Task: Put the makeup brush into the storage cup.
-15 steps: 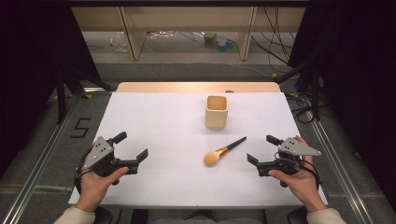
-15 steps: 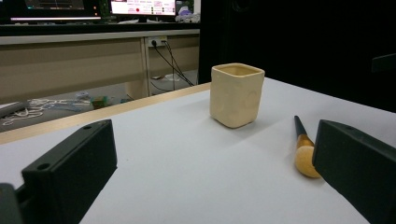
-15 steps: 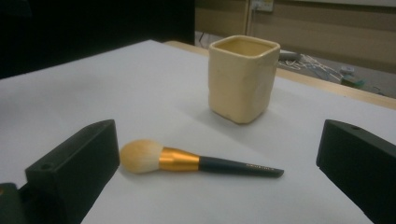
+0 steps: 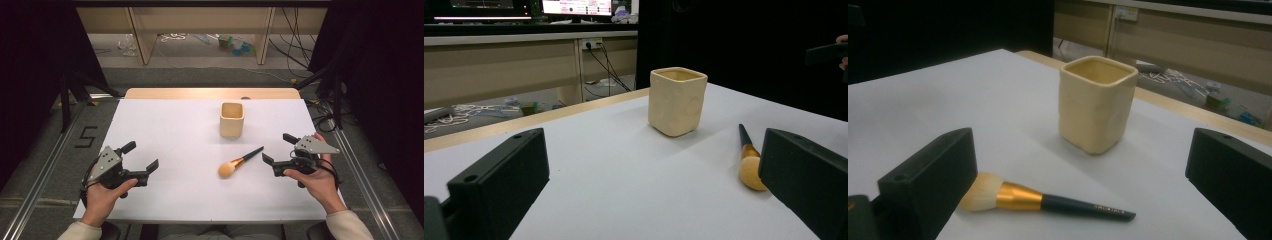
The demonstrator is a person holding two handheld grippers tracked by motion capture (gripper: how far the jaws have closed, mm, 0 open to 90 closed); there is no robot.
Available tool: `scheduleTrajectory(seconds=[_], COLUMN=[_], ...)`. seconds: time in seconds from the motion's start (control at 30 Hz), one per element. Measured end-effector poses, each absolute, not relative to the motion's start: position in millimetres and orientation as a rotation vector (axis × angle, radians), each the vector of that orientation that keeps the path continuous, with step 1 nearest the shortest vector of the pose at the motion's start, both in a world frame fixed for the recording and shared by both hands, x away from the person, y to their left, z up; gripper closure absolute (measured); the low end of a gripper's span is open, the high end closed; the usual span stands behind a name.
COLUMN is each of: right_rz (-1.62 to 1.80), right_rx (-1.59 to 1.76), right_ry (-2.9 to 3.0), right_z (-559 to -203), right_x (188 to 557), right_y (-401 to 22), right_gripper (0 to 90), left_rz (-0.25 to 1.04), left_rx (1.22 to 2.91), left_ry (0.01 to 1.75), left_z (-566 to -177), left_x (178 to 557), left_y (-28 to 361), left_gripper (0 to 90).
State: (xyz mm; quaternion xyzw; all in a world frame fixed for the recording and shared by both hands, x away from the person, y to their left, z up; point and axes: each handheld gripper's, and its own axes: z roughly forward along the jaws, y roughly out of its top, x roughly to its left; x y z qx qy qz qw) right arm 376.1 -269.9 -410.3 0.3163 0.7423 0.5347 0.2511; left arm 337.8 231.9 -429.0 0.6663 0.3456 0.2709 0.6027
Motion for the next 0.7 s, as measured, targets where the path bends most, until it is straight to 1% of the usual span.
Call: scheduleTrajectory(seconds=[0.13,0.7], right_rz=[1.455,1.465], right_rx=[0.843,0.808], right_ry=[2.011,2.022], right_z=[-404.0,-397.1], right_x=[390.4,422.2], right_y=[-263.9,-248.4], right_gripper=[1.4,2.2], left_rz=[0.628,0.631], left_rx=[1.545,1.548], left_ry=[0.8,0.794], left_z=[-429.2,-429.1], left_x=[337.9,337.9], left_y=[232.0,231.9], left_gripper=[0.0,0.0])
